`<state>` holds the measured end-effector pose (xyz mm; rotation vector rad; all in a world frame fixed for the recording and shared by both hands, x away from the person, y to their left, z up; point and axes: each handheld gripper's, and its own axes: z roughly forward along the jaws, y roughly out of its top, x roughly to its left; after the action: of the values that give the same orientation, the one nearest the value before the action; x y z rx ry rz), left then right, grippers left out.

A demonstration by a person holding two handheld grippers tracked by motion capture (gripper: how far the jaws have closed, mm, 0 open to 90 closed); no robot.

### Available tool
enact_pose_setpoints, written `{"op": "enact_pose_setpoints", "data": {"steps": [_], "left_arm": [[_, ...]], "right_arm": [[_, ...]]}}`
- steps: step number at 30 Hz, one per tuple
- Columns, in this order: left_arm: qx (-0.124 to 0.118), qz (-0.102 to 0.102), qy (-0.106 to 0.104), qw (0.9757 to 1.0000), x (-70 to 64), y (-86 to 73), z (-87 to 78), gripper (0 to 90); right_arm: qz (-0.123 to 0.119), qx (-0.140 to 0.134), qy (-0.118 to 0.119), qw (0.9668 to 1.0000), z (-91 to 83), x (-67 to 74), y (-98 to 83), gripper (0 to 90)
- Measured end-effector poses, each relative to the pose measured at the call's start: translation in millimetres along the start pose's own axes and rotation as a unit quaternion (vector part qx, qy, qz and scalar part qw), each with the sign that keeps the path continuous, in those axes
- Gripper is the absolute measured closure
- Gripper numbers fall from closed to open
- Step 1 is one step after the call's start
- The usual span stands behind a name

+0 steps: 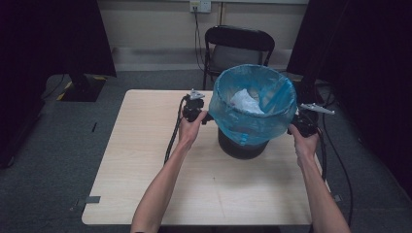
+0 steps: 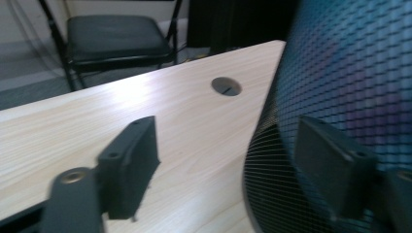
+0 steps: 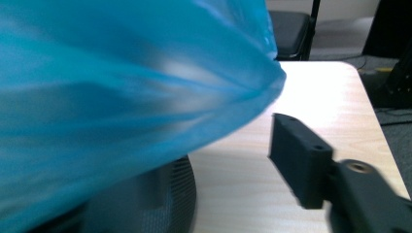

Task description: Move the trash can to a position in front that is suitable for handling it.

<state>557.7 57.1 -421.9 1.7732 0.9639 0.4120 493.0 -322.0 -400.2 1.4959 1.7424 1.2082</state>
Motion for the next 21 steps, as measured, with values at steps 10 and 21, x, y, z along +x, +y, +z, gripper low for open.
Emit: {"op": "enact_pose_setpoints", "data": {"steps": [10,21], "left_arm": [[0.0,0.0,-0.009,1.0,-6.6,-7.2,-18.3,45.5],[0.009,-0.021,-0.03,0.9993,1.5,-25.7,-61.3,44.1]], "right_arm": [[-0.002,-0.002,0.017,0.9998,-7.2,12.2,-5.2,56.3],[-0.027,-0.005,0.062,0.9977,-23.6,39.5,-21.9,52.0]]}}
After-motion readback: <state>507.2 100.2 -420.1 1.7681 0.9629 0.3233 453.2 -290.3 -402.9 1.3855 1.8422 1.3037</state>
